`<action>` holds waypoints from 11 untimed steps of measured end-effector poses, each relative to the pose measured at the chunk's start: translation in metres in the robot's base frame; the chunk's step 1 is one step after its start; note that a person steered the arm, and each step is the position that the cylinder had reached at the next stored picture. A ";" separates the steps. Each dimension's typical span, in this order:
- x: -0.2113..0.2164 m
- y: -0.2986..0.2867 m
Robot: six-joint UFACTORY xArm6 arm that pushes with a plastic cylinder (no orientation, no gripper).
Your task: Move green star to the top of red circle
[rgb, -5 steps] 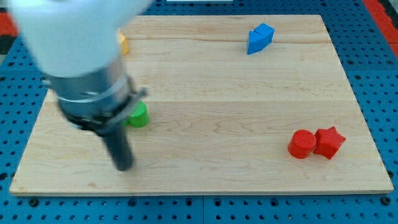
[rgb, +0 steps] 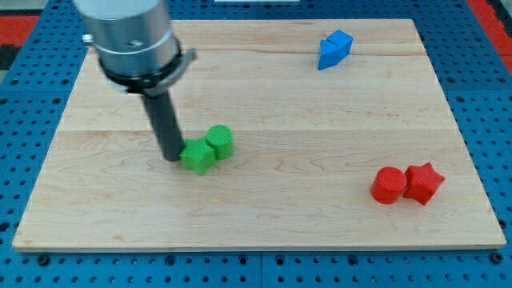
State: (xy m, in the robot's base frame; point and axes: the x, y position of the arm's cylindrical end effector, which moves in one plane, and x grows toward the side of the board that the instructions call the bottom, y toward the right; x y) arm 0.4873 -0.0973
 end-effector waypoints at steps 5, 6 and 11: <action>0.013 0.156; 0.012 0.178; -0.011 0.239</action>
